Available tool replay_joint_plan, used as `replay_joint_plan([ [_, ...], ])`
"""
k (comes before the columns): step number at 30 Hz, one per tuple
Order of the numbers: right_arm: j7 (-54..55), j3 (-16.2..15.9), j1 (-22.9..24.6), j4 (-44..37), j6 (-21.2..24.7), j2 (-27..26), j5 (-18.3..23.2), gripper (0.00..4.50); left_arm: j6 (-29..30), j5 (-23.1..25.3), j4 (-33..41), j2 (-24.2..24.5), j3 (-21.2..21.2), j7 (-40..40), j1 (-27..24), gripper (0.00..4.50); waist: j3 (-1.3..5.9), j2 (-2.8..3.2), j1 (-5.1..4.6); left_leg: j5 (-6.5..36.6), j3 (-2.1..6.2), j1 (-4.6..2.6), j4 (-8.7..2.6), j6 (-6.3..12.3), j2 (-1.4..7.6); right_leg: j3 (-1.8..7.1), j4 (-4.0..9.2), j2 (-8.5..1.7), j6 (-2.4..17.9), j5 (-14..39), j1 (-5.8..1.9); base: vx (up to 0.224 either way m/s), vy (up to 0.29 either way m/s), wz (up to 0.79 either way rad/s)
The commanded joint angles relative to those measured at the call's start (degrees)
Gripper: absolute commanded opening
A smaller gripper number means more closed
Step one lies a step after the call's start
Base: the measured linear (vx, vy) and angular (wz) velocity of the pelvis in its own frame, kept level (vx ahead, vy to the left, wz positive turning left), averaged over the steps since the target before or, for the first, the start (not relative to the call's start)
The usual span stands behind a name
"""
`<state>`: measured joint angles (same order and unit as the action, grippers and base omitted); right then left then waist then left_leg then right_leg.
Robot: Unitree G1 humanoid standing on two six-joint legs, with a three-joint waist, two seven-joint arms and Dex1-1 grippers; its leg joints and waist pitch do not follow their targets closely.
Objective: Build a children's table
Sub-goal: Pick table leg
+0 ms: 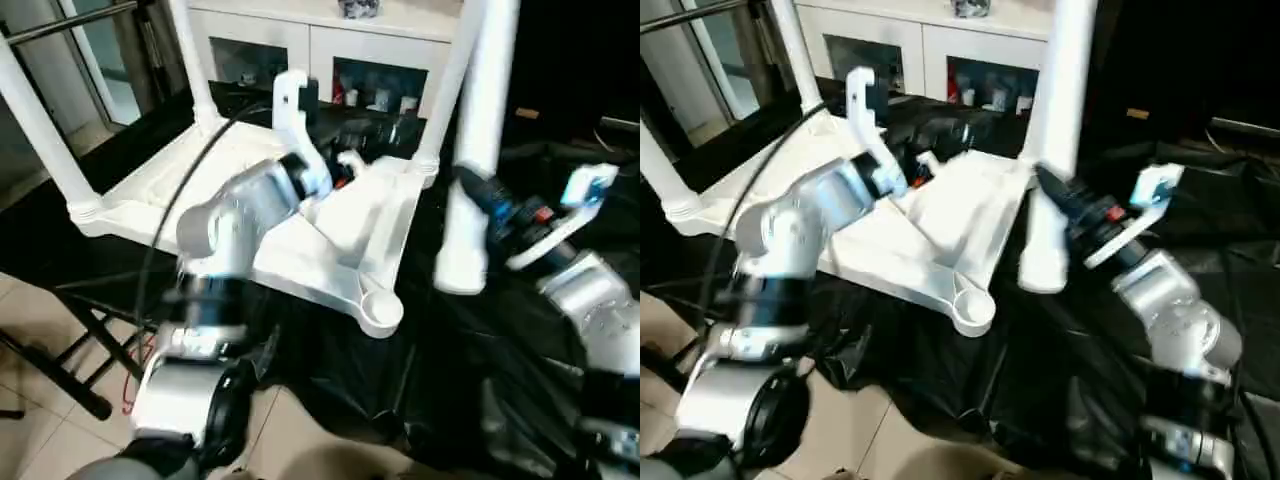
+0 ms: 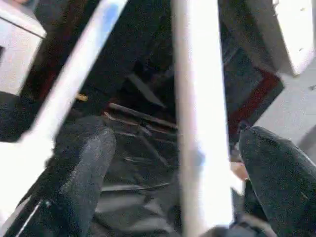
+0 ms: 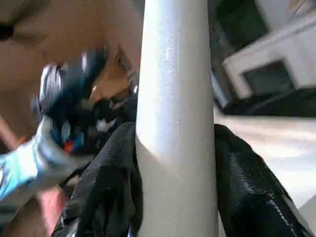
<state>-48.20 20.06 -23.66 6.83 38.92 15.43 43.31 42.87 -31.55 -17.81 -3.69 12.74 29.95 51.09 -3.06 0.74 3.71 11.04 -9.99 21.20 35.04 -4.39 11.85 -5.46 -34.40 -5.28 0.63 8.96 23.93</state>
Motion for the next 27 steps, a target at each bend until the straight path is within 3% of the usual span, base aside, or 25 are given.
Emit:
replay_joint_plan([
  [1, -0.5, -1.7, 0.1, -2.0, 0.4, 0.3, -1.1, 1.79, 1.5, -1.4, -0.2, -0.5, 0.3, -0.7, 0.6, 4.50, 4.28, -1.08, 0.43, 6.1, -0.13, 0.15, -3.69, 4.47, 0.35, 1.88, 4.76, -2.27, 9.4, 17.8, -3.85, 0.000, 0.000, 0.00],
  [5, 0.5, -6.9, 0.6, -3.1, -1.1, 0.4, -4.9, 1.79, 3.3, -2.5, 1.5, -1.7, -1.0, -0.6, -0.2, 4.50, 4.28, -1.03, 0.58, 5.3, -0.09, 0.22, -3.72, 4.53, 0.41, 1.97, 4.59, -2.38, 9.7, 16.0, -3.99, 0.000, 0.000, 0.00],
  [13, 2.6, -11.6, -0.9, -3.7, -3.9, -0.5, -8.7, 1.79, 4.5, -2.2, -0.9, -2.1, 0.3, -6.0, 0.4, 4.50, 4.34, -0.92, 0.57, 5.1, -0.07, 0.14, -3.77, 4.57, 0.48, 1.96, 4.59, -2.33, 9.6, 14.9, -3.96, 0.000, 0.000, 0.00],
  [21, 5.5, -12.2, -2.5, -2.1, -6.6, -1.0, -11.8, 1.79, 3.8, -3.7, -1.0, -2.5, 2.9, -9.0, 0.7, 4.50, 4.26, -0.91, 0.59, 5.3, -0.10, 0.15, -3.83, 4.35, 0.46, 2.02, 4.58, -2.37, 9.5, 14.9, -3.99, 0.000, 0.000, 0.00],
  [22, 5.5, -13.2, -2.5, -2.3, -6.9, -0.6, -12.3, 1.79, 3.7, -4.2, -1.3, -2.5, 3.3, -10.0, 0.8, 4.21, 4.30, -1.03, 0.68, 5.2, -0.11, 0.19, -3.77, 4.46, 0.40, 2.04, 4.49, -2.39, 9.6, 14.6, -4.08, 0.000, 0.000, 0.00],
  [27, 7.6, -17.3, -2.7, -2.9, -8.5, -1.2, -16.8, 1.79, 4.1, -5.7, -1.6, -3.4, 4.8, -11.3, 1.0, 3.87, 4.27, -0.97, 0.66, 5.0, -0.08, 0.22, -3.81, 4.05, 0.48, 2.02, 4.50, -2.39, 9.5, 14.7, -3.97, 0.000, 0.000, 0.00],
])
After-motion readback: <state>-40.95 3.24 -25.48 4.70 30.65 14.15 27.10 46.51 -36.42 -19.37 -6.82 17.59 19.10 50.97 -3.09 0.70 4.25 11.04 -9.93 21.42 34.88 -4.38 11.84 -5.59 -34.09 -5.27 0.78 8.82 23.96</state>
